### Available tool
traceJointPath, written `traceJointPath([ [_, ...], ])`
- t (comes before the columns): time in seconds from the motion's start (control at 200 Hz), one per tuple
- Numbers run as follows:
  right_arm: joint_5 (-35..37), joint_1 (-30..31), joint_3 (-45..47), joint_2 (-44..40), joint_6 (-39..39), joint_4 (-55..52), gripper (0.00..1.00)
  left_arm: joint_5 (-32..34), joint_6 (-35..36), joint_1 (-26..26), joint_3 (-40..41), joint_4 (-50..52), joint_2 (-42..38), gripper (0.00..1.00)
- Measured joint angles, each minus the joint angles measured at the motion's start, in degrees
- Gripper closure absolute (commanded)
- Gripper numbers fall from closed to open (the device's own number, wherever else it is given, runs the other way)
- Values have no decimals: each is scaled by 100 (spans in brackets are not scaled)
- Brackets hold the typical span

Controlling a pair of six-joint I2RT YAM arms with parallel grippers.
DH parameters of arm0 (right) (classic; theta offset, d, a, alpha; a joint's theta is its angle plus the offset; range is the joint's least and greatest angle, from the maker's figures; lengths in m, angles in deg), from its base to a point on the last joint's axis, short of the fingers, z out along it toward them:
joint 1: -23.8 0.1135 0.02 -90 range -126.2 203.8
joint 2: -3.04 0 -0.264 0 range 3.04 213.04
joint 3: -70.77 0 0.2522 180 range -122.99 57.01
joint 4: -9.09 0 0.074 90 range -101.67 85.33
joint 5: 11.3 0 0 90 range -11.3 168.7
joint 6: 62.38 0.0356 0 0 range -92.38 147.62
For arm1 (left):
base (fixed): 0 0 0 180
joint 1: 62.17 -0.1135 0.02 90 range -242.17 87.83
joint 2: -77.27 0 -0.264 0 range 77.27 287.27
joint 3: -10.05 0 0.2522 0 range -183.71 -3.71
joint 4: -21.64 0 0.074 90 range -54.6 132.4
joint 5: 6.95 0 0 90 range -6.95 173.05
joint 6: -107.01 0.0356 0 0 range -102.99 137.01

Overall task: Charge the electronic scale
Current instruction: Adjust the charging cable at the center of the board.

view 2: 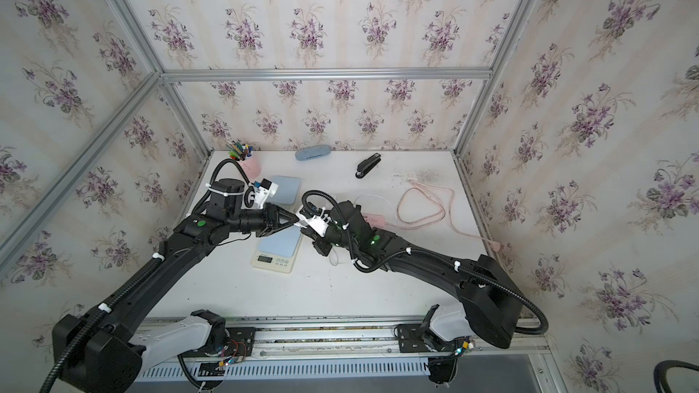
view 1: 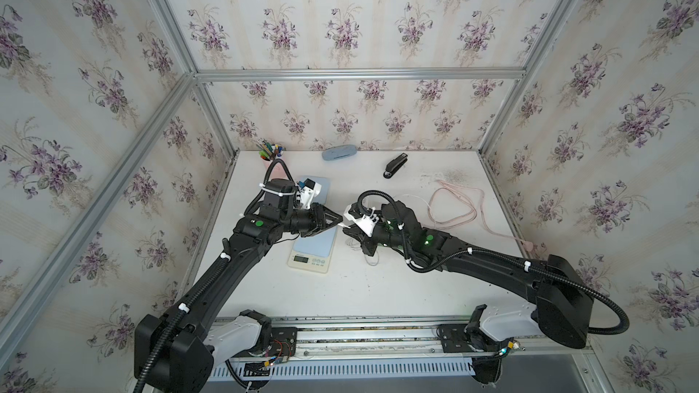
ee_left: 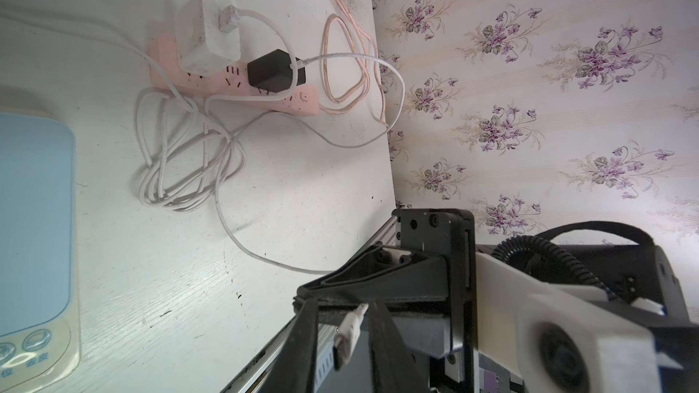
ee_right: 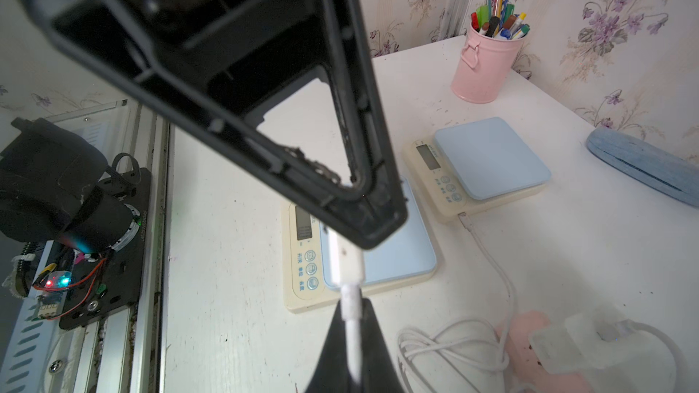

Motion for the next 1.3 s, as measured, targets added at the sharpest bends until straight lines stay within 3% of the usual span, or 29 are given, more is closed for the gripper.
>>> traceJointPath([
  [0.18, -7, 0, -31, 15, -20, -44, 100, -85, -68, -2, 48, -98, -2, 98],
  [0.27, 2, 0, -55, 15, -37, -79, 100, -103, -81, -13, 55, -146, -22, 100],
  [0.405, 26, 2, -79, -35, -35, -79, 65, -55, -105, -101, 55, -127, -118, 100],
  [0.535, 149, 0, 146, -365, -63, 28, 57, 55, -140, -319, 55, -120, -249, 100],
  [0.819, 55, 0, 350, -610, -216, 391, 60, -7, -138, -525, 59, -122, -151, 99],
  [1.299, -203, 0, -535, 243, -636, 219, 85, -402, -90, -527, 83, -127, -125, 98],
])
